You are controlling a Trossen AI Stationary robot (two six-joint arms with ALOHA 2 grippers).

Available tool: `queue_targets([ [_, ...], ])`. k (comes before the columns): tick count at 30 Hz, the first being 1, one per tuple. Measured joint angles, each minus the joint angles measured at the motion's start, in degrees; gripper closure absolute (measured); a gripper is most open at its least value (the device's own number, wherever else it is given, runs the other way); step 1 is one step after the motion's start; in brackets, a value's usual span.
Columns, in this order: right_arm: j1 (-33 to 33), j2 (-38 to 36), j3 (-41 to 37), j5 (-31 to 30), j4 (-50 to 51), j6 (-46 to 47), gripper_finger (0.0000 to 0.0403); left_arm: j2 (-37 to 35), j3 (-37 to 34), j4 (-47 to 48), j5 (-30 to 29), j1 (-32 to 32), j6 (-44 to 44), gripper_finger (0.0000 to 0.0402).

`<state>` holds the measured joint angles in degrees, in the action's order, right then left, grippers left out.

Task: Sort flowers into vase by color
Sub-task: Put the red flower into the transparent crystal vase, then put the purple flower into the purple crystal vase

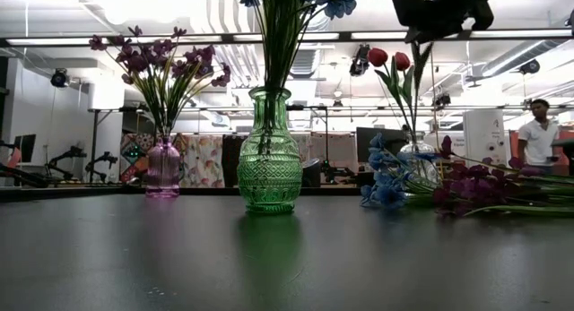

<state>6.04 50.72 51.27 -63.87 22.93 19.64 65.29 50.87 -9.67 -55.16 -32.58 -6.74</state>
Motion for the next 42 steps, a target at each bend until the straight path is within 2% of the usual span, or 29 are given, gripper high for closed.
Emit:
queue_targets([
  [8, -0.11, -0.73, 0.35, -0.09, 0.99, -1.18, 0.019, -0.02, 0.0, 1.13, 0.02, -0.01, 2.11, 0.0183],
  [18, -0.13, -2.08, 3.93, -0.14, 0.99, -6.45, 0.0109, 0.35, -0.02, 8.05, 0.15, -0.76, 17.72, 0.0183],
  [23, -0.15, -2.19, 7.54, -0.04, 0.82, -12.08, 0.0084, 0.91, -0.03, 15.23, 2.1, -5.75, 25.12, 0.0183],
  [29, -0.38, -2.16, 13.37, 5.05, 0.82, -17.88, 0.0076, 1.39, -0.23, 17.98, -1.2, -10.89, 35.2, 0.0183],
  [31, -0.94, -2.16, 15.32, 7.87, 0.82, -18.82, 0.0076, 2.83, -0.48, 18.11, -1.18, -11.74, 37.4, 0.0183],
  [34, -2.48, -2.19, 17.9, 17.01, 0.78, -18.06, 0.0076, 5.53, -0.57, 18.16, -0.77, -12.32, 40.05, 0.0183],
  [38, -5.14, -1.12, 21.12, 32.09, 0.64, -15.87, 0.0076, 8.77, 0.01, 18.45, 5.19, -12.61, 41.24, 0.0183],
  [42, -9.47, 1.08, 24.57, 41.79, 1.15, -14.71, 0.0076, 10.47, 2.1, 19.76, 9.79, -12.66, 42.01, 0.0183],
])
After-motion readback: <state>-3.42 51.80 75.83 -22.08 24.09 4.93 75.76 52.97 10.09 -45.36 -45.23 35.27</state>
